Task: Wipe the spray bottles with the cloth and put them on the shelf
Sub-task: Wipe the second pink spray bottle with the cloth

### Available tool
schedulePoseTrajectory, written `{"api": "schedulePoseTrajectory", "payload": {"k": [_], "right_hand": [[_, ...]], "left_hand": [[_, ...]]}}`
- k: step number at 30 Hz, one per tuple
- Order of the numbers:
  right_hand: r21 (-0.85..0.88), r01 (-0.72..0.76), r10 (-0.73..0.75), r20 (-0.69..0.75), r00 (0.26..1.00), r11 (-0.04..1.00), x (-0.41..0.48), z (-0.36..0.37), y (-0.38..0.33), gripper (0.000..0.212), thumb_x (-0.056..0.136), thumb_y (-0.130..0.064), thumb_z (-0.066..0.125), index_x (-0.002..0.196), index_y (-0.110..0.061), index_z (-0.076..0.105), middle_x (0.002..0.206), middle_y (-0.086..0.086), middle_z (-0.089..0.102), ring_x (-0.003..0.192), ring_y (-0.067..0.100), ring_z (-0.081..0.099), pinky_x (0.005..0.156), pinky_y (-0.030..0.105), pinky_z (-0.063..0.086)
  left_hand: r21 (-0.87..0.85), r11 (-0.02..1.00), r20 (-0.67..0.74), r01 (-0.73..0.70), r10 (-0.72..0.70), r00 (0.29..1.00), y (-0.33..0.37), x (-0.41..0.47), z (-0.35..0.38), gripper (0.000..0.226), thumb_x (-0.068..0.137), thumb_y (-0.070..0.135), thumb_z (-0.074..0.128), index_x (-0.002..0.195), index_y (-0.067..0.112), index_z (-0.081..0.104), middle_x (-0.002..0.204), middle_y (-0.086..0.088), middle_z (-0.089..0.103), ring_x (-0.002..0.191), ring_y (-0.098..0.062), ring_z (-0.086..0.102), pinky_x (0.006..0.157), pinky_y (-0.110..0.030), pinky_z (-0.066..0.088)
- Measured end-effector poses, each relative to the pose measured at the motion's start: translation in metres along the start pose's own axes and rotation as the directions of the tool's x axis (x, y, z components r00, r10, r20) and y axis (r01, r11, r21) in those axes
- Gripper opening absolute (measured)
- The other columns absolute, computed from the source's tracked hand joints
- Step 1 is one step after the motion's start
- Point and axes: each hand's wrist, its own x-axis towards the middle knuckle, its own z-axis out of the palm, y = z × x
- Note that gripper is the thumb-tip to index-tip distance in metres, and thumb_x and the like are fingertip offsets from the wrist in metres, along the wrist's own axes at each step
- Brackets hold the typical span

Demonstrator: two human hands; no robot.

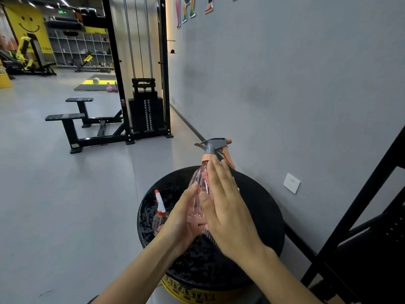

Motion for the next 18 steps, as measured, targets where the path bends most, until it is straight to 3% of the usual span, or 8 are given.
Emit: {"api": "schedulePoseTrajectory", "payload": {"k": [2, 4, 8, 10, 13, 18], "right_hand": [[0.060, -0.045, 0.046, -0.003, 0.999, 0.997, 0.014, -0.008, 0.003, 0.062, 0.098, -0.052, 0.013, 0.154, -0.028, -0.001, 0.161, -0.018, -0.010, 0.142, -0.009, -0.018, 0.122, 0.026, 0.001], [0.118, -0.084, 0.084, 0.010, 0.996, 0.989, 0.024, -0.013, 0.003, 0.065, 0.096, -0.055, 0.012, 0.154, -0.029, 0.002, 0.161, -0.019, -0.007, 0.141, -0.011, -0.016, 0.122, 0.026, 0.004], [0.041, -0.019, 0.019, -0.008, 1.000, 0.999, 0.017, -0.010, -0.004, 0.062, 0.099, -0.051, 0.013, 0.154, -0.028, -0.004, 0.161, -0.018, -0.012, 0.142, -0.008, -0.020, 0.122, 0.028, 0.001], [0.003, 0.021, -0.021, -0.011, 1.000, 1.000, 0.005, -0.004, -0.006, 0.061, 0.100, -0.048, 0.014, 0.153, -0.027, -0.008, 0.160, -0.018, -0.016, 0.142, -0.005, -0.022, 0.121, 0.028, -0.002], [-0.026, 0.042, -0.042, -0.020, 0.999, 0.999, -0.009, 0.004, -0.005, 0.062, 0.100, -0.046, 0.015, 0.153, -0.024, -0.009, 0.159, -0.018, -0.019, 0.144, -0.001, -0.021, 0.119, 0.027, -0.006], [0.042, 0.010, -0.009, -0.033, 0.999, 0.999, 0.003, -0.001, 0.002, 0.058, 0.101, -0.046, 0.015, 0.154, -0.028, -0.002, 0.160, -0.020, -0.010, 0.143, -0.006, -0.017, 0.121, 0.026, -0.001]], "left_hand": [[0.037, 0.999, 0.000, 0.007, -0.007, 1.000, -0.001, 0.000, 0.001, 0.035, 0.084, 0.051, 0.048, 0.095, 0.034, 0.077, 0.103, 0.003, 0.075, 0.092, -0.016, 0.071, 0.086, -0.051, 0.057], [0.033, 0.999, -0.010, 0.016, -0.016, 1.000, 0.000, 0.000, 0.002, 0.038, 0.088, 0.052, 0.044, 0.099, 0.034, 0.076, 0.110, -0.002, 0.073, 0.097, -0.021, 0.069, 0.091, -0.059, 0.051], [-0.015, 1.000, -0.037, -0.019, 0.018, 0.999, 0.005, 0.004, 0.004, 0.042, 0.089, 0.050, 0.043, 0.100, 0.026, 0.077, 0.100, -0.006, 0.074, 0.084, -0.019, 0.070, 0.067, -0.038, 0.060], [-0.052, 0.998, -0.058, -0.044, 0.041, 0.997, 0.008, 0.006, 0.002, 0.042, 0.091, 0.048, 0.043, 0.096, 0.024, 0.078, 0.094, -0.006, 0.074, 0.079, -0.018, 0.071, 0.064, -0.030, 0.058], [-0.066, 0.997, -0.056, -0.038, 0.034, 0.998, 0.009, 0.005, 0.002, 0.044, 0.094, 0.048, 0.041, 0.101, 0.019, 0.074, 0.089, -0.008, 0.074, 0.071, -0.018, 0.071, 0.059, -0.027, 0.057], [-0.041, 0.999, -0.019, 0.005, -0.006, 1.000, 0.003, 0.002, 0.002, 0.044, 0.090, 0.048, 0.044, 0.101, 0.018, 0.075, 0.094, -0.009, 0.075, 0.077, -0.020, 0.073, 0.061, -0.031, 0.059]]}}
